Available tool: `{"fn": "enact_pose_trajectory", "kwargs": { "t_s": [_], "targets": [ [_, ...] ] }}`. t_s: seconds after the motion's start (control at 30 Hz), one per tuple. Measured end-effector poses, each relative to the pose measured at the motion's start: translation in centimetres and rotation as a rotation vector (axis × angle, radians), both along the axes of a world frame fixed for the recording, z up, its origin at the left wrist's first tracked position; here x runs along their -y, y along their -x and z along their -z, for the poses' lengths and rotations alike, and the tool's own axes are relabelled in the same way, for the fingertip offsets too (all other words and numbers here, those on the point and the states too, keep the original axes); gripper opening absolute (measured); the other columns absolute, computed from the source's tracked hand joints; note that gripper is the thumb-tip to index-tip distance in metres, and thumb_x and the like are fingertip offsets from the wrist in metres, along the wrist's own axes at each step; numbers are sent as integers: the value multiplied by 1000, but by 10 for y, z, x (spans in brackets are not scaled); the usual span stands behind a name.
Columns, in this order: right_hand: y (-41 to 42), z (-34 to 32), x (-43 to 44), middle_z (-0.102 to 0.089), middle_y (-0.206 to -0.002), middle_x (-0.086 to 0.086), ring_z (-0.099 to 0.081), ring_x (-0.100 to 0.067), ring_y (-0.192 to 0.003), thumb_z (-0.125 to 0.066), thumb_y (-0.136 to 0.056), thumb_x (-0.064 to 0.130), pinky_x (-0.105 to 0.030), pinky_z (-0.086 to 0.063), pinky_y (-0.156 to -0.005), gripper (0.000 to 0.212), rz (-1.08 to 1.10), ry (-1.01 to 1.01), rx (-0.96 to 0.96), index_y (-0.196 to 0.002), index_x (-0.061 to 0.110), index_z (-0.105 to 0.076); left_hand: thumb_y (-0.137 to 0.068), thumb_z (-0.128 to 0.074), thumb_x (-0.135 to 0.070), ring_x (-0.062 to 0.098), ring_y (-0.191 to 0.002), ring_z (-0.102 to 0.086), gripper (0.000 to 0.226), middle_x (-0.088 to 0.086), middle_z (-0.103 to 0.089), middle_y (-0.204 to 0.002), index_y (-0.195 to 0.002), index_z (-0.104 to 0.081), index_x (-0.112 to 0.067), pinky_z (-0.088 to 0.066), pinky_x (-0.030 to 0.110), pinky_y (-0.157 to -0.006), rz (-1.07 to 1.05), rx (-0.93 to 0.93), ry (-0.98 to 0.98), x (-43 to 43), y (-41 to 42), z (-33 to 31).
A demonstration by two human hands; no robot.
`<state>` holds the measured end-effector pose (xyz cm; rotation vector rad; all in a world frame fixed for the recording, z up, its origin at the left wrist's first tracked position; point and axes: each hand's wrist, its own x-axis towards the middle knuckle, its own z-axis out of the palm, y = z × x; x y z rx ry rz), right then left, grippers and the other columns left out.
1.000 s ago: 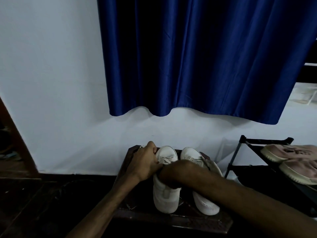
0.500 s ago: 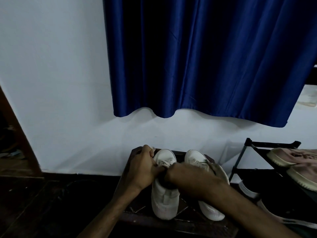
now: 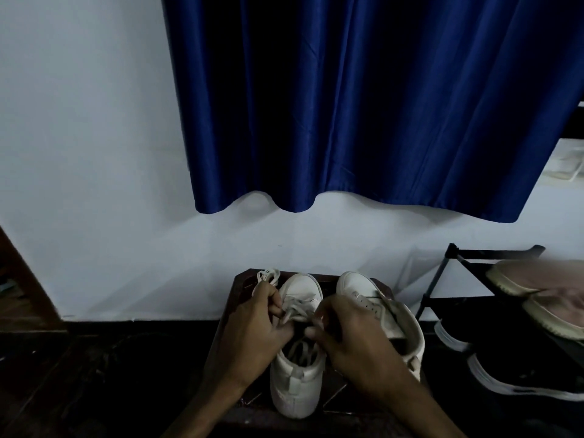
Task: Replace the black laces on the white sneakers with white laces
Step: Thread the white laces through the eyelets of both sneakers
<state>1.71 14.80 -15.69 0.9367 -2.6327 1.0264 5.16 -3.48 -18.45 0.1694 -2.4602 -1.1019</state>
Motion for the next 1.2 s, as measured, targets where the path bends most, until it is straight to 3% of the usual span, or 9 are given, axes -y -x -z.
{"fn": "enact_pose_trajectory", "kwargs": {
  "t_s": [0.27,0.4,0.5,0.6,0.77,0.9,0.97,1.03,1.2],
  "targets": [
    [-3,7,5,-60,-75,5,-59,-8,-71,-80,-75,34,-17,-43,-60,26,86,102,206,-84,28,-57,-67,-65,-53,2,-86,-65,33,-19,-64,-99,-94,-51,-40,-52,25,-74,147,11,-265,5,-27,9],
    [-3,0,-2,-65,-80,11,-63,-6,-72,-75,-82,29,-19,-46,-63,17,23,127,135,-89,29,-59,-77,-71,-40,8,-74,-65,20,0,-72,-90,-87,-54,-39,-49,30,-54,101,30,-518,15,-12,6],
    [12,-27,-10,-68,-72,16,-65,-2,-67,-66,-89,34,-25,-51,-64,10,10,83,47,-95,31,-59,-91,-65,-18,4,-83,-64,18,-12,-69,-93,-101,-58,-31,-52,31,-71,-67,-58,-110,40,29,10],
    [35,-51,-20,-69,-72,15,-66,-4,-67,-62,-92,31,-27,-53,-63,1,27,145,15,-91,31,-62,-93,-61,-32,18,-111,-53,36,-3,-53,-119,-128,-54,-29,-50,40,-88,-65,146,299,52,65,16],
    [76,-43,-59,-68,-95,16,-64,-3,-81,-62,-92,34,-21,-50,-68,7,210,135,60,-96,30,-66,-95,-52,-40,23,-122,-45,34,2,-46,-124,-127,-56,-29,-48,40,-92,-7,344,444,41,80,39],
    [97,-8,-67,-65,-116,6,-61,-9,-102,-44,-82,66,-20,-43,-86,57,88,-101,313,-114,25,-66,-82,-51,-48,25,-105,-60,42,5,-59,-112,-107,-67,-18,-49,35,-82,-88,255,319,43,76,51],
    [95,3,-64,-66,-114,-4,-59,-15,-101,-43,-92,55,-18,-35,-76,52,85,-144,343,-111,13,-67,-77,-46,-57,27,-93,-63,52,6,-64,-100,-96,-68,-14,-45,33,-75,-144,207,189,43,73,52],
    [90,8,-65,-64,-112,-11,-59,-24,-105,-45,-100,38,-21,-30,-72,37,140,-137,315,-109,8,-66,-82,-66,-40,30,-82,-64,30,9,-67,-86,-87,-68,-10,-43,33,-70,-234,111,53,42,72,51],
    [54,-13,-43,-43,-147,11,-31,-17,-142,-24,-100,53,-38,-24,-111,47,233,-367,20,-138,32,-42,-86,-72,-11,14,-48,-56,13,3,-62,-60,-75,-65,-14,-53,31,-51,-280,-103,-282,31,65,30]
  ]
}}
